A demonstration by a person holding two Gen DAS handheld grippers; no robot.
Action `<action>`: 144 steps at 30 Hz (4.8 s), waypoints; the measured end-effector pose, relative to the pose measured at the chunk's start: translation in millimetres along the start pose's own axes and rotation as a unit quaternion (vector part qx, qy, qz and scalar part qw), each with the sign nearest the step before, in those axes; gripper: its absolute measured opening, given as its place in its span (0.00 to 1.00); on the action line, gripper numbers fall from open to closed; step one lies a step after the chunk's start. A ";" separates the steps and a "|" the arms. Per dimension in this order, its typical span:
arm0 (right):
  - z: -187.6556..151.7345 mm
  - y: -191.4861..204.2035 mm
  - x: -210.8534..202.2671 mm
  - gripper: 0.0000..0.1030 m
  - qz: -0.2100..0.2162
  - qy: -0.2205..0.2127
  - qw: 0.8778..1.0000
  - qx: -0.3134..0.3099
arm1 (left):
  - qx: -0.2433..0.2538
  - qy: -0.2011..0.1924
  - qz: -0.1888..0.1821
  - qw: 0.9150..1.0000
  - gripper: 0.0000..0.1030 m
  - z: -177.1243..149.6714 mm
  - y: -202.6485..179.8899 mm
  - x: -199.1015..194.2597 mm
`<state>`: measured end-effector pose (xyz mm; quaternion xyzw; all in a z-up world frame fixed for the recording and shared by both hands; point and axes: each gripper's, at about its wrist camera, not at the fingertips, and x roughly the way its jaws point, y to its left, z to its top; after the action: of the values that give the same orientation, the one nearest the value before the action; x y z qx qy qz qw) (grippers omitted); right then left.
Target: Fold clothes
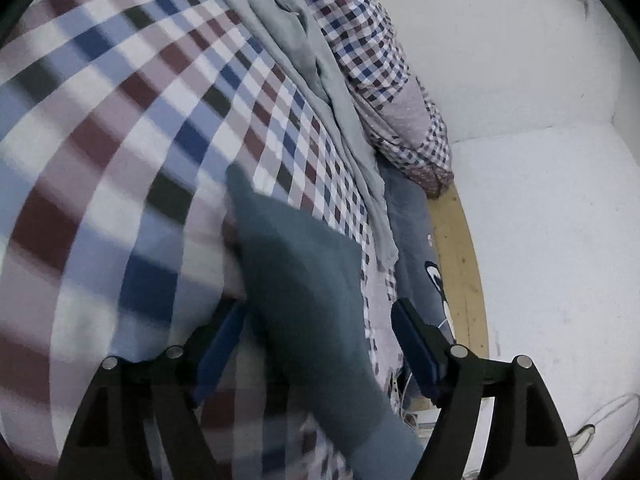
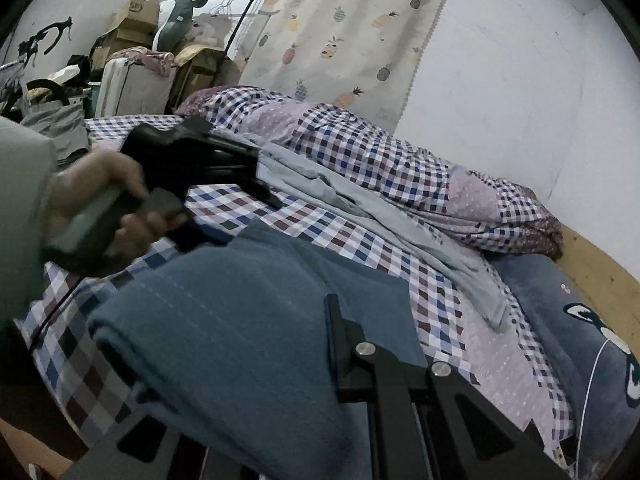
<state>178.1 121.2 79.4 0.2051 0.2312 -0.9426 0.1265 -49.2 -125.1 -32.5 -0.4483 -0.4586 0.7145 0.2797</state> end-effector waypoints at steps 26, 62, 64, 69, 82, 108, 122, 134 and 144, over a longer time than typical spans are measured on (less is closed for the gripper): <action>-10.5 -9.6 -13.9 0.07 0.013 0.016 0.999 0.030 | 0.015 0.038 -0.033 0.999 0.06 45.0 -10.1 24.3; 221.1 63.2 -38.2 0.06 0.313 -0.113 0.938 0.093 | -0.014 -0.302 0.003 0.953 0.05 46.4 -106.9 -456.5; 243.0 86.8 -20.8 0.06 0.332 -0.116 0.933 0.082 | -0.020 -0.324 0.016 0.946 0.05 55.7 -96.4 -482.9; 287.7 140.1 23.0 0.06 0.364 -0.127 0.921 0.055 | -0.032 -0.368 0.042 0.928 0.05 80.2 -67.5 -540.5; 364.3 248.3 124.3 0.06 0.372 -0.130 0.919 0.021 | -0.035 -0.419 0.096 0.902 0.04 150.3 -9.7 -616.9; 227.8 459.7 52.3 0.07 0.377 -0.150 0.869 -0.285 | -0.102 -0.435 0.191 0.874 0.04 37.4 172.9 -700.4; 201.9 436.9 23.9 0.73 0.396 -0.121 0.862 -0.293 | -0.137 -0.494 0.268 0.815 0.69 -16.5 200.1 -733.7; 227.3 282.2 -20.5 0.84 0.309 -0.145 0.932 -0.122 | 0.035 -0.537 0.277 0.797 0.84 -63.0 49.1 -729.0; 206.5 105.4 -63.2 0.87 0.200 -0.148 0.968 0.038 | 0.176 -0.483 0.214 0.831 0.92 -101.8 -93.6 -595.8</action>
<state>201.3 -61.2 234.1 0.1098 0.1280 -0.9260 0.3378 304.1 -527.5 263.1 -0.0761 -0.2947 0.9505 -0.0629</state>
